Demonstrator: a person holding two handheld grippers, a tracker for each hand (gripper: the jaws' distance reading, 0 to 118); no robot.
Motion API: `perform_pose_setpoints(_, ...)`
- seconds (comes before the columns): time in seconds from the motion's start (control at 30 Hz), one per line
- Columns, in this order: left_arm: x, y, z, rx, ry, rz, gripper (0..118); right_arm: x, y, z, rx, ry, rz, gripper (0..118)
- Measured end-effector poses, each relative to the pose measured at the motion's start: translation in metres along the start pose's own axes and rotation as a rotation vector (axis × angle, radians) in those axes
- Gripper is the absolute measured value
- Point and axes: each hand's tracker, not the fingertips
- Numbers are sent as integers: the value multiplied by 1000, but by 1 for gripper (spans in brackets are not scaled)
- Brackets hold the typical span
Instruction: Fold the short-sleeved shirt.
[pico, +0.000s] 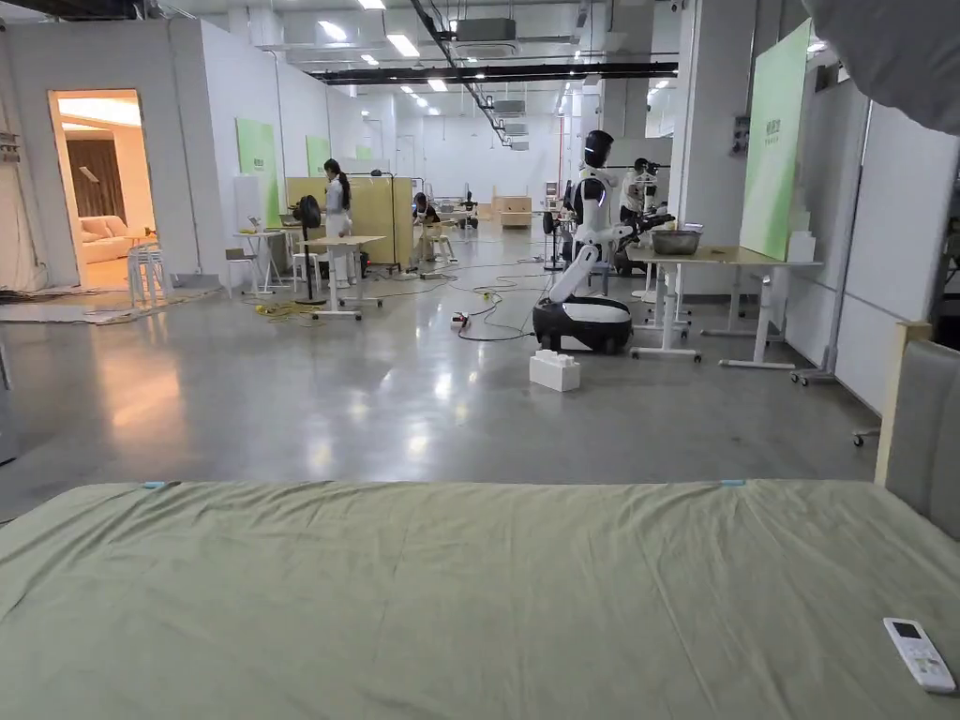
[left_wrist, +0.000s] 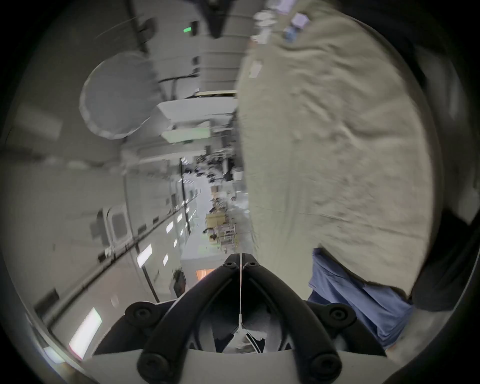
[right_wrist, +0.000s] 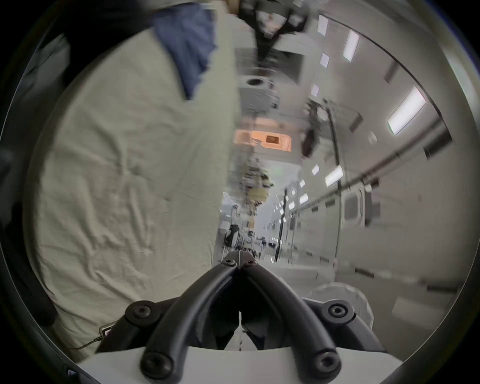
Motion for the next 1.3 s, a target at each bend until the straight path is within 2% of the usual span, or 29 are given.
perform_pose_setpoints(0.03, 2, 1, -3, -22, -3, 47, 0, -3, 1, -4, -26, 9, -52, 0)
perform_pose_setpoints(0.1, -17, -2, 0, -47, -22, 285, 0, 9, -6, -9, -98, -40, -172, 0)
perform_pose_setpoints(0.17, -51, -15, 7, -50, 36, 624, 0, 38, -25, -6, -161, -134, -419, 0)
perform_pose_setpoints(0.2, -72, -26, 11, -61, 88, 798, 0, 53, -34, -4, -211, -208, -582, 0)
perform_pose_setpoints(0.27, -102, -55, 27, -55, 152, 1280, 0, 92, -57, 16, -281, -333, -1013, 0)
perform_pose_setpoints(0.3, -105, -69, 34, -33, 166, 1523, 0, 99, -70, 27, -286, -382, -1237, 0)
perform_pose_setpoints(0.33, -107, -89, 43, 43, 173, 1786, 0, 101, -84, 39, -255, -418, -1477, 0)
perform_pose_setpoints(0.37, -105, -106, 49, 129, 148, 1973, 0, 95, -99, 48, -170, -423, -1681, 0)
perform_pose_setpoints(0.4, -101, -113, 50, 193, 82, 2035, 0, 72, -116, 49, -110, -410, -1832, 0)
perform_pose_setpoints(0.43, -96, -113, 52, 197, 79, 2006, 0, 60, -126, 50, -100, -386, -2036, 0)
perform_pose_setpoints(0.47, -96, -111, 55, 204, 105, 1986, 0, 58, -129, 49, -182, -299, -2048, 0)
perform_pose_setpoints(0.5, -97, -111, 58, 191, 118, 1951, 0, 63, -130, 50, -136, -332, -2019, 0)
perform_pose_setpoints(0.53, -100, -111, 59, 197, 119, 1943, 0, 65, -128, 49, -133, -333, -2014, 0)
perform_pose_setpoints(0.63, -107, -103, 61, 207, 134, 1904, 0, 73, -125, 49, -135, -346, -1931, 0)
perform_pose_setpoints(0.7, -110, -101, 60, 197, 131, 1870, 0, 75, -119, 47, -132, -337, -1913, 0)
perform_pose_setpoints(0.93, -109, -97, 58, 196, 109, 1885, 0, 79, -110, 46, -113, -324, -1854, 0)
perform_pose_setpoints(1.3, -110, -96, 58, 187, 102, 1866, 0, 82, -111, 48, -107, -321, -1848, 0)
